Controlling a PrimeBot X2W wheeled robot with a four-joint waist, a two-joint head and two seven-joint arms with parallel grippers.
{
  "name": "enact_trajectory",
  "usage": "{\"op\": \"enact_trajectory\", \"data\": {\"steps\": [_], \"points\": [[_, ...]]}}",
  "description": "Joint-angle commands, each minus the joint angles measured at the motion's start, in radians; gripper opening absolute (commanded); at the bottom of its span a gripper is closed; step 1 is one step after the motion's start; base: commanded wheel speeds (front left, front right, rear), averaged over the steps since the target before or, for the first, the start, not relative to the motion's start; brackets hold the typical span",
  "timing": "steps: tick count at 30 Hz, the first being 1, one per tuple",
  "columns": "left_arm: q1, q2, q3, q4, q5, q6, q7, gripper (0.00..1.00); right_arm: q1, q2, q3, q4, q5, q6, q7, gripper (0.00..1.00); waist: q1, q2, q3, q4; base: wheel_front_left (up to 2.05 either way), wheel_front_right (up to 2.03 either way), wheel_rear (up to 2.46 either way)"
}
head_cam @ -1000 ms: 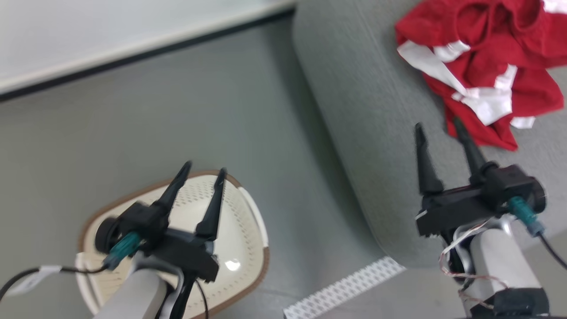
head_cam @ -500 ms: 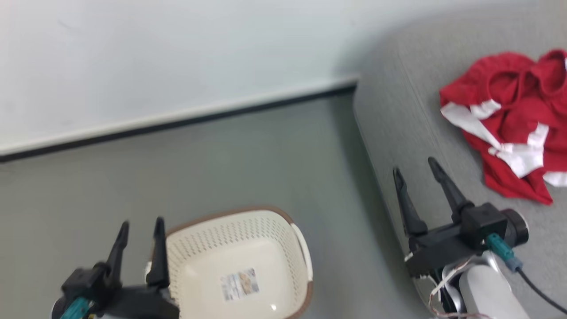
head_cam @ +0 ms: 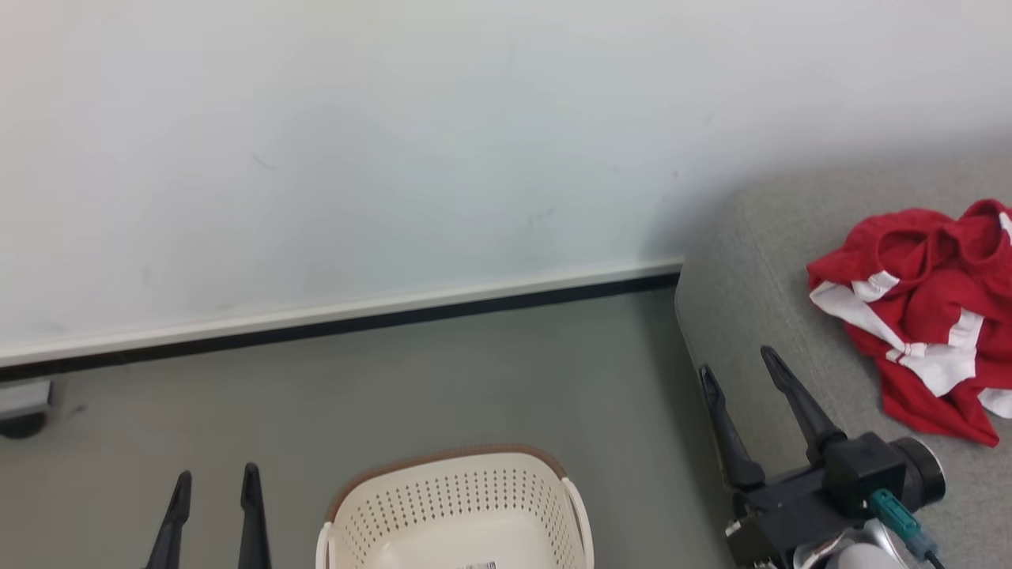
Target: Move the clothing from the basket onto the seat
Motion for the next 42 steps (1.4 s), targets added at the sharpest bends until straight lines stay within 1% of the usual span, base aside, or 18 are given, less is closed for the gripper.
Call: {"op": "enact_trajectory", "data": {"steps": [1,6,7,11,14,16,20,33,38,40,41,42], "points": [[0.019,-0.001,0.007,-0.007,0.017,-0.001,-0.004,1.0,0.018,-0.002,-0.001,-0.008,-0.009,-0.001,-0.001,1.0,0.0002,0.0001,-0.039,0.017,0.0,0.0,0.0],[0.081,-0.027,0.046,-0.02,0.047,-0.035,-0.004,1.0,0.084,0.001,-0.008,-0.028,-0.006,-0.001,-0.001,1.0,0.0002,0.0001,-0.07,0.013,0.0,0.0,0.0],[0.092,-0.031,0.057,-0.02,0.048,-0.034,-0.004,1.0,0.097,0.002,-0.011,-0.034,-0.006,-0.001,-0.001,1.0,0.0002,0.0001,-0.075,0.012,0.0,0.0,0.0],[0.13,-0.047,0.076,-0.025,0.066,-0.068,-0.004,1.0,0.14,0.011,-0.023,-0.048,-0.007,-0.001,-0.001,1.0,0.0002,0.0001,-0.086,0.007,0.0,0.0,0.0],[0.155,-0.053,0.083,-0.011,0.084,-0.086,-0.004,1.0,0.163,0.016,-0.021,-0.057,-0.009,-0.001,-0.001,1.0,0.0002,0.0001,-0.091,-0.002,0.0,0.0,0.0],[0.17,-0.058,0.086,0.003,0.074,-0.097,-0.004,1.0,0.175,0.018,-0.021,-0.063,-0.004,-0.001,-0.001,1.0,0.0002,0.0001,-0.095,-0.006,0.0,0.0,0.0],[0.189,-0.063,0.09,0.026,0.089,-0.103,-0.004,1.0,0.198,0.013,-0.01,-0.053,0.013,-0.001,-0.001,1.0,0.0002,0.0001,-0.101,-0.009,0.0,0.0,0.0],[0.201,-0.068,0.102,0.011,0.111,-0.088,-0.004,1.0,0.211,0.015,0.004,-0.029,0.027,-0.001,-0.001,1.0,0.0002,0.0001,-0.112,-0.009,0.0,0.0,0.0],[0.205,-0.069,0.098,0.008,0.109,-0.079,-0.004,1.0,0.211,0.015,0.012,-0.021,0.028,-0.001,-0.001,1.0,0.0002,0.0001,-0.114,-0.012,0.0,0.0,0.0],[0.207,-0.069,0.097,0.01,0.123,-0.067,-0.004,1.0,0.208,0.015,0.019,-0.013,0.033,-0.001,-0.001,1.0,0.0002,0.0001,-0.113,-0.018,0.0,0.0,0.0],[0.189,-0.068,0.096,0.013,0.117,-0.068,0.0,0.0,0.203,0.016,0.016,-0.016,0.029,0.0,0.0,0.0,0.0002,0.0,-0.113,-0.017,0.0,0.0,0.0],[0.189,-0.069,0.095,0.023,0.115,-0.069,0.001,0.0,0.21,0.016,0.017,-0.008,0.029,0.0,0.0,0.0,0.0002,0.0001,-0.113,-0.017,0.0,0.0,0.0]]}}
